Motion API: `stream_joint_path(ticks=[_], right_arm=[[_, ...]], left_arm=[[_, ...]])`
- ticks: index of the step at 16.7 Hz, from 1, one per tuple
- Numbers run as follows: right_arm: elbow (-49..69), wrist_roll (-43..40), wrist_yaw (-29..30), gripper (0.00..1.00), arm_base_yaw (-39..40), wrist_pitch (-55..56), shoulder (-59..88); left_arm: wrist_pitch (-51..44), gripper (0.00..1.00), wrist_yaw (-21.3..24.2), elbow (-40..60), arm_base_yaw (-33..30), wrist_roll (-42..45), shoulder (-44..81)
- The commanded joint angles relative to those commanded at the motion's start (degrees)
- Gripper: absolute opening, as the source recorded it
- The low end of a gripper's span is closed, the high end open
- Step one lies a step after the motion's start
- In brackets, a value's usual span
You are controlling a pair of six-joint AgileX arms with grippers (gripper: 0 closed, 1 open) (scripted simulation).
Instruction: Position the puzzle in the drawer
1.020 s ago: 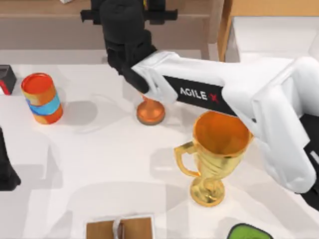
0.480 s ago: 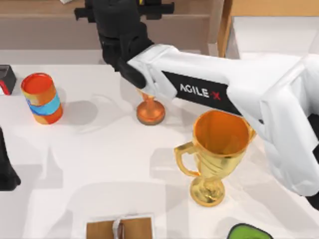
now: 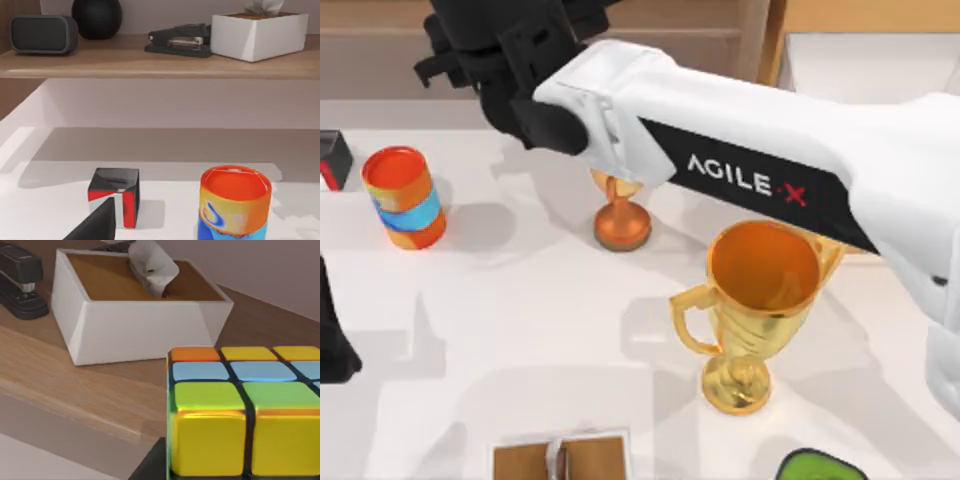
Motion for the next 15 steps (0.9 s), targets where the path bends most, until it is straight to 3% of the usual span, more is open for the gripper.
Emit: stream_joint_path(ticks=[7,11,15], right_arm=[[-0.65,1.37,-10.57,0.00,-7.26,-35.92,-10.37],[2.06,3.73,-19.60,0.00,-20.56,-54.05,-12.17],[6.41,6.97,-29.91,0.00,-35.59,-65.47,-6.69]], left_arm=[[0.00,1.00,0.00,0.00,0.00,0.00,0.00],[0.00,1.00,0.00,0.00,0.00,0.00,0.00],[0.00,1.00,0.00,0.00,0.00,0.00,0.00]])
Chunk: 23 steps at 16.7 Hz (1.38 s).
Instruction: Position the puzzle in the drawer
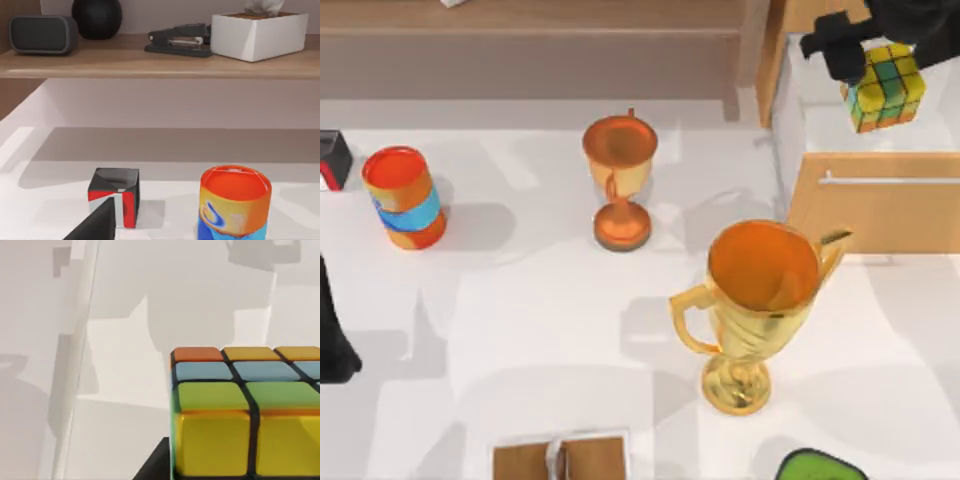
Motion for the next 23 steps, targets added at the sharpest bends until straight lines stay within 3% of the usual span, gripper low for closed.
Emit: stream_joint_path(ticks=[5,11,23], right_arm=[[1.45,3.27,-9.91,0.00,-7.19,-4.97,9.73],[1.44,3.46,-10.40,0.00,-7.37,-5.11,10.23],[1.44,3.46,-10.40,0.90,-7.37,-5.11,10.23]], left_arm=[[0.00,1.00,0.00,0.00,0.00,0.00,0.00],[0.00,1.00,0.00,0.00,0.00,0.00,0.00],[0.00,1.00,0.00,0.00,0.00,0.00,0.00]])
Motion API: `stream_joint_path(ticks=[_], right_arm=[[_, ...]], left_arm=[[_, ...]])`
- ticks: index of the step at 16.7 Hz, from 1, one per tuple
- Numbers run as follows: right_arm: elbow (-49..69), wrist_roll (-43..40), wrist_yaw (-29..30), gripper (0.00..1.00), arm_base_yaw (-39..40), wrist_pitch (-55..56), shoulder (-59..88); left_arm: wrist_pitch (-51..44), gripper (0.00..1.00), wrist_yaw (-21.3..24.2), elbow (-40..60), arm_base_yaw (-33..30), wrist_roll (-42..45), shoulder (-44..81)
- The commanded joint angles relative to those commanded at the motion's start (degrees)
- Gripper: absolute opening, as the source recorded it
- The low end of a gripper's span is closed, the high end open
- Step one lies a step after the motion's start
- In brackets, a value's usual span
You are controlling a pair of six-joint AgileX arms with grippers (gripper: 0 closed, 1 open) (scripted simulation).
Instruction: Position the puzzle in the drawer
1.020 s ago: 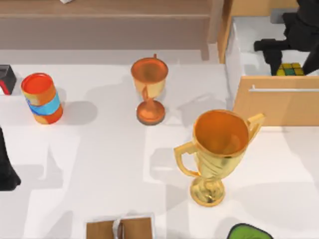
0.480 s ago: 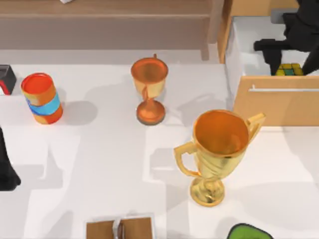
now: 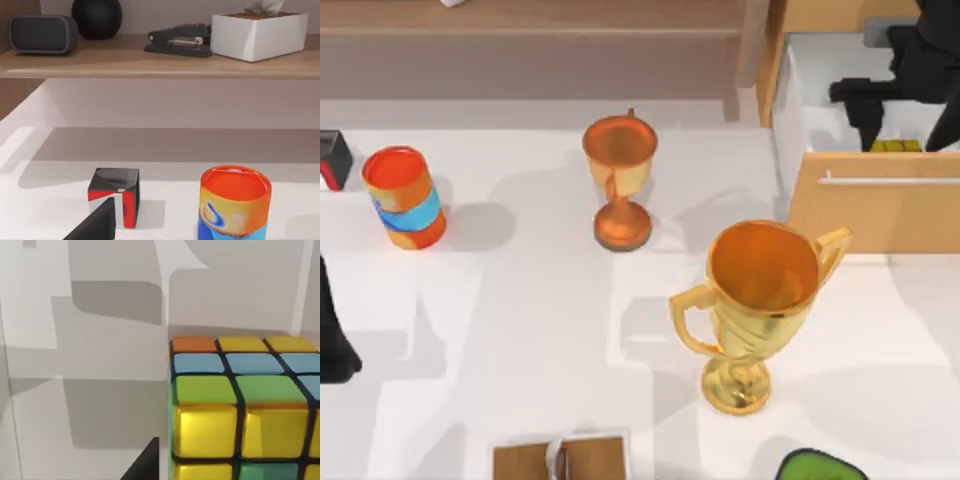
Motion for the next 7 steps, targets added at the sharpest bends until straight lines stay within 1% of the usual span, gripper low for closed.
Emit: stream_joint_path(ticks=[1,2,7], right_arm=[[0.00,0.00,0.00,0.98,0.00,0.00,0.00],[0.00,0.00,0.00,1.00,0.00,0.00,0.00],[0.00,0.00,0.00,1.00,0.00,0.00,0.00]], left_arm=[[0.00,1.00,0.00,0.00,0.00,0.00,0.00],[0.00,1.00,0.00,0.00,0.00,0.00,0.00],[0.00,1.00,0.00,0.00,0.00,0.00,0.00]])
